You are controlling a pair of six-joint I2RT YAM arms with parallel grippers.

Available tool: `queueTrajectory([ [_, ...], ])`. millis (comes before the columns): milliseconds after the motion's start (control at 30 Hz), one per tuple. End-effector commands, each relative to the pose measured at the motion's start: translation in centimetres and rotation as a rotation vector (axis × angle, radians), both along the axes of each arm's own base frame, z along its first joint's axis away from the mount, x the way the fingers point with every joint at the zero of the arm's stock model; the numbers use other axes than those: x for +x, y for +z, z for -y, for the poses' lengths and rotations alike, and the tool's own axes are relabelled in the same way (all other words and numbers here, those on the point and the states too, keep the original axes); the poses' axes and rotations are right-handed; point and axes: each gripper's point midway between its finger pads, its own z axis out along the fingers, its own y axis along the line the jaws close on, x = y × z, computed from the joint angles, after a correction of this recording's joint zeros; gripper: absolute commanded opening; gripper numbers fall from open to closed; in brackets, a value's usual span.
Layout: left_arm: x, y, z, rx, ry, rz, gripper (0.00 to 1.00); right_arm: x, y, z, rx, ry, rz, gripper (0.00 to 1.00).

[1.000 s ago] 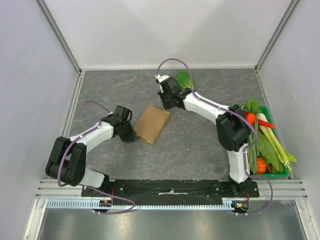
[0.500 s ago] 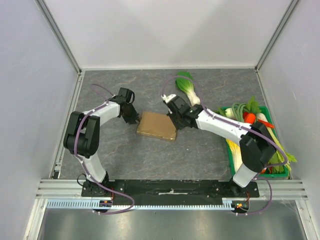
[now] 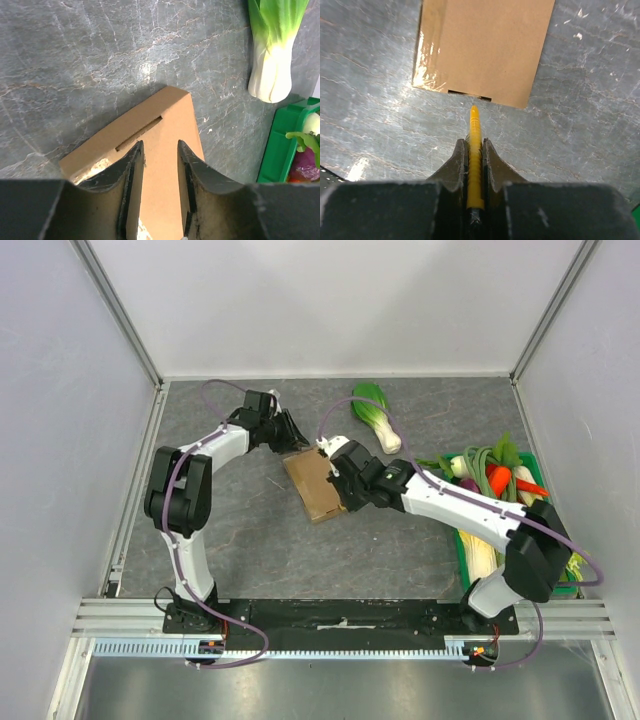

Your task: Unpack the express box

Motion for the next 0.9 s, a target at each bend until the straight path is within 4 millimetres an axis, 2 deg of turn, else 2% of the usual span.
queueTrajectory([
  [0,0.8,4.5,-2.1,0.031,-0.018,0.128,0.42,-0.2,4.8,-1.2,0.141,0.025,0.071,0.0],
  [167,-0.7,5.0,-4.5,0.11,0.013,0.114,0.5,-0.2,6.2,-2.3,0.182,0.03,0.085,0.0],
  [233,-1.7,4.4,-5.0,0.132,0.019,0.098,0.55,0.7,6.8,-3.1,0.213,0.015,0.129,0.0],
  [267,-2.1,4.9,-5.3,0.13,0.03,0.106,0.57,1.0,7.1,-3.6,0.231,0.001,0.144,0.0],
  [300,-3.1,4.0,-5.4,0.13,0.026,0.079,0.61,1.2,7.1,-4.0,0.242,-0.003,0.161,0.0],
  [333,-3.6,3.7,-5.2,0.119,0.022,0.073,0.63,1.9,8.0,-5.1,0.291,-0.005,0.203,0.0],
  [400,-4.4,3.8,-4.6,0.07,0.003,0.08,0.66,2.4,8.2,-5.9,0.323,-0.041,0.251,0.0],
  [433,-5.5,2.4,-4.7,0.062,-0.001,0.047,0.67,3.0,8.6,-6.8,0.36,-0.052,0.277,0.0],
  [500,-6.1,1.8,-3.9,0.019,-0.029,0.037,0.67,3.7,8.6,-7.4,0.365,-0.097,0.296,0.0],
  [533,-6.6,1.3,-3.7,0.009,-0.04,0.022,0.67,4.0,7.4,-7.9,0.348,-0.1,0.287,0.0],
  [600,-6.8,0.9,-3.6,0.002,-0.052,0.004,0.67,4.2,7.1,-8.8,0.352,-0.109,0.281,0.0],
  [633,-6.9,0.6,-3.6,0.006,-0.054,-0.005,0.67,4.2,6.2,-9.4,0.342,-0.101,0.266,0.0],
  [700,-7.0,0.1,-3.8,0.018,-0.049,-0.015,0.66,4.4,6.0,-10.1,0.345,-0.105,0.259,0.0],
  [733,-7.0,-0.1,-3.9,0.021,-0.048,-0.021,0.66,4.4,5.1,-10.3,0.327,-0.102,0.247,0.0],
  [867,-7.1,-1.0,-4.2,0.037,-0.027,-0.049,0.64,4.8,4.1,-10.5,0.306,-0.109,0.233,0.0],
])
